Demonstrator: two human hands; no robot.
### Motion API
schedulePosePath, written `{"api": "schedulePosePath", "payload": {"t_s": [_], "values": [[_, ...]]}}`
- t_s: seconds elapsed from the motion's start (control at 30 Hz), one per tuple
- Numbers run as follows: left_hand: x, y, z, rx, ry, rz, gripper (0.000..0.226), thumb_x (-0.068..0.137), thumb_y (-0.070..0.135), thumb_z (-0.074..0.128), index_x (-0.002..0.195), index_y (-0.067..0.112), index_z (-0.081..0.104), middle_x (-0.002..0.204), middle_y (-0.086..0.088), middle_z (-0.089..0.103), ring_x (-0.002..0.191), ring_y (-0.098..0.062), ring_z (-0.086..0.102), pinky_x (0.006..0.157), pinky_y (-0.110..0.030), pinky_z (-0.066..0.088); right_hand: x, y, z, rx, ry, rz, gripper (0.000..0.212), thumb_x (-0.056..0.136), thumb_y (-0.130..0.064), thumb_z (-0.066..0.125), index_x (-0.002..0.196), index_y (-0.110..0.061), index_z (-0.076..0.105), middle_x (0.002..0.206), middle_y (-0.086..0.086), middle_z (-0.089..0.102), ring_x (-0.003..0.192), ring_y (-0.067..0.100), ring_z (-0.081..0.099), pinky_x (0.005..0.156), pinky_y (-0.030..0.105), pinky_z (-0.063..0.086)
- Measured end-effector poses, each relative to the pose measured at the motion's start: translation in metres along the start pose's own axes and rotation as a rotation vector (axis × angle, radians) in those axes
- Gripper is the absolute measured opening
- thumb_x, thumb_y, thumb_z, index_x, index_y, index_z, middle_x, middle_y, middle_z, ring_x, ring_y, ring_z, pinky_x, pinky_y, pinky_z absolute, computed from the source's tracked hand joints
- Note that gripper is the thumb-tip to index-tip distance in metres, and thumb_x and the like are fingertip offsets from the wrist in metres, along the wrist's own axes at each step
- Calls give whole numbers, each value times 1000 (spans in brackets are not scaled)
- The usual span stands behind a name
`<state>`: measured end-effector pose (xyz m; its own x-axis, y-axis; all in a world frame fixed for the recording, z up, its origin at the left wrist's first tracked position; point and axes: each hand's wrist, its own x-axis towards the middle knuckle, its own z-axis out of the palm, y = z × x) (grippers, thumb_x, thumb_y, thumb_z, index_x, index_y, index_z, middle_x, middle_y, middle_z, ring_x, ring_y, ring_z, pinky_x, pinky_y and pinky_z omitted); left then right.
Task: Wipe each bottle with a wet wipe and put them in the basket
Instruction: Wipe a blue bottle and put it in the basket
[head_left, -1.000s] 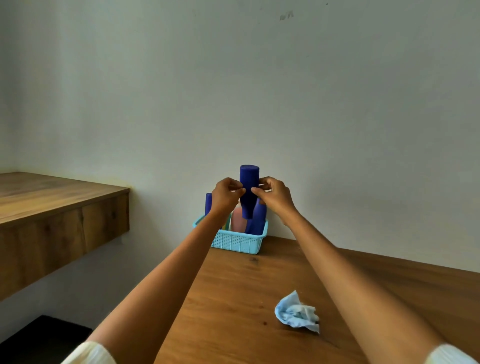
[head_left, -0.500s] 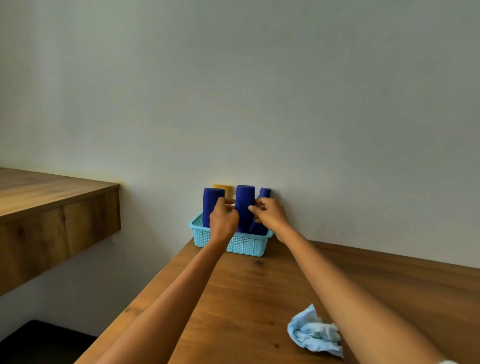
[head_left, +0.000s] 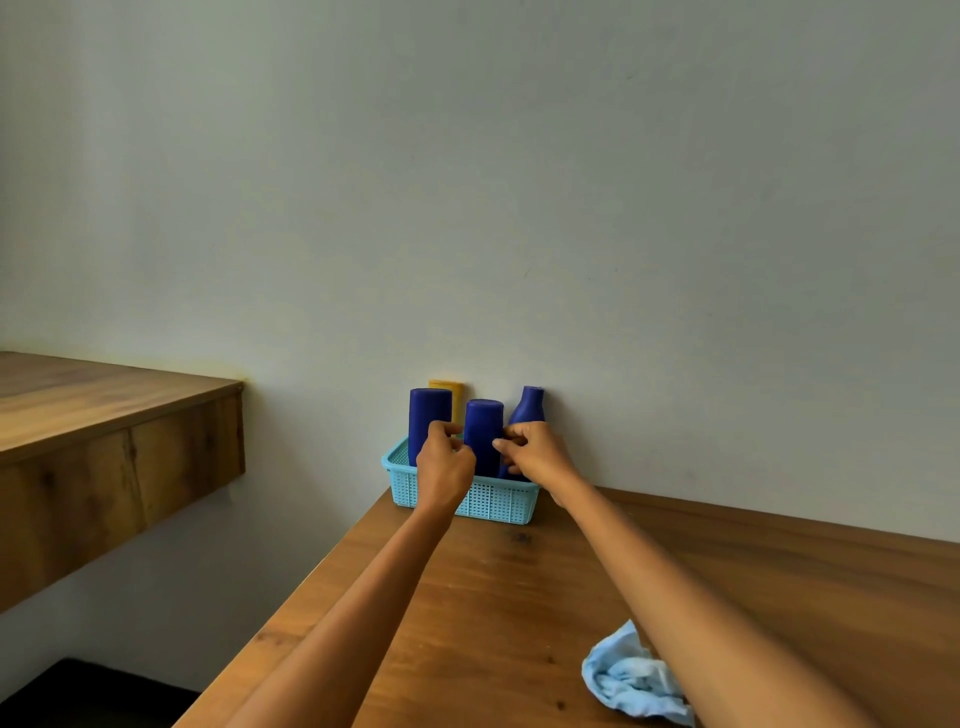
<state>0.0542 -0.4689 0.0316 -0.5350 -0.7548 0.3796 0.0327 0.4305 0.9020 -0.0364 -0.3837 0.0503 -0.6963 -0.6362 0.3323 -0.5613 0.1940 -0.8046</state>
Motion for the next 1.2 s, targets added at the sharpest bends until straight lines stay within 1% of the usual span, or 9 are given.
{"api": "schedulePosePath", "payload": {"t_s": [0.2, 0.3, 0.4, 0.53, 0.6, 0.67, 0.93, 1.07, 1.2], "values": [[-6, 0, -1, 13, -7, -8, 34, 92, 0, 46, 125, 8, 43, 110, -12, 57, 94, -20, 58, 70, -23, 46, -3, -1, -4, -1, 11, 21, 35, 91, -14, 57, 124, -2, 54, 117, 14, 62, 104, 25, 60, 87, 36, 53], [-8, 3, -1, 8, -9, -14, 35, 92, 0, 47, 126, 7, 43, 116, -16, 57, 102, -24, 58, 78, -29, 49, -7, 0, -7, 16, 10, 36, 40, 90, -14, 59, 128, -5, 51, 118, 13, 61, 107, 25, 59, 90, 38, 52], [-11, 8, 1, 13, -15, -8, 34, 92, 1, 48, 126, 6, 44, 115, -16, 58, 100, -23, 59, 81, -32, 50, -11, -2, -7, -13, -17, 2, 45, 89, -11, 60, 132, -10, 47, 116, 12, 60, 106, 23, 57, 91, 35, 50], [-13, 11, 1, 31, 5, 11, 32, 92, 1, 49, 124, 5, 48, 117, -16, 59, 101, -24, 59, 85, -37, 52, -13, -5, -7, -28, -43, -37, 40, 87, -12, 62, 126, -12, 51, 116, 10, 59, 101, 17, 55, 86, 30, 48], [-13, 13, -1, 19, 27, -2, 35, 93, 0, 48, 127, 4, 48, 119, -17, 58, 106, -26, 58, 90, -40, 51, -12, -6, -8, 3, -42, -12, 38, 87, -13, 62, 124, -10, 52, 118, 9, 59, 105, 20, 57, 86, 32, 49], [-12, 13, -2, 9, 32, -10, 37, 94, 2, 49, 130, 5, 47, 120, -16, 58, 108, -26, 57, 90, -39, 51, -11, -7, -8, 61, -26, 24, 35, 88, -13, 61, 121, -7, 52, 118, 11, 60, 106, 23, 58, 85, 34, 52], [-10, 10, -1, 36, -1, -12, 39, 94, 2, 44, 133, 6, 45, 126, -15, 56, 110, -25, 56, 91, -39, 51, -2, -4, 2, 130, 26, 66, 29, 90, -15, 58, 117, -6, 51, 114, 13, 60, 102, 26, 61, 86, 43, 54], [-11, 7, -1, 48, 1, 4, 42, 94, 0, 43, 136, 5, 44, 130, -15, 54, 113, -24, 54, 89, -34, 49, 0, -3, 8, 100, 49, 45, 23, 91, -18, 58, 112, -8, 54, 109, 12, 63, 97, 26, 63, 85, 45, 54], [-11, 6, -1, 56, -15, 6, 42, 94, 1, 42, 136, 5, 44, 129, -15, 55, 97, -17, 55, 83, -32, 50, 1, -4, 8, 39, 38, 14, 30, 90, -21, 60, 116, -7, 55, 105, 12, 65, 95, 25, 63, 85, 43, 54]]}}
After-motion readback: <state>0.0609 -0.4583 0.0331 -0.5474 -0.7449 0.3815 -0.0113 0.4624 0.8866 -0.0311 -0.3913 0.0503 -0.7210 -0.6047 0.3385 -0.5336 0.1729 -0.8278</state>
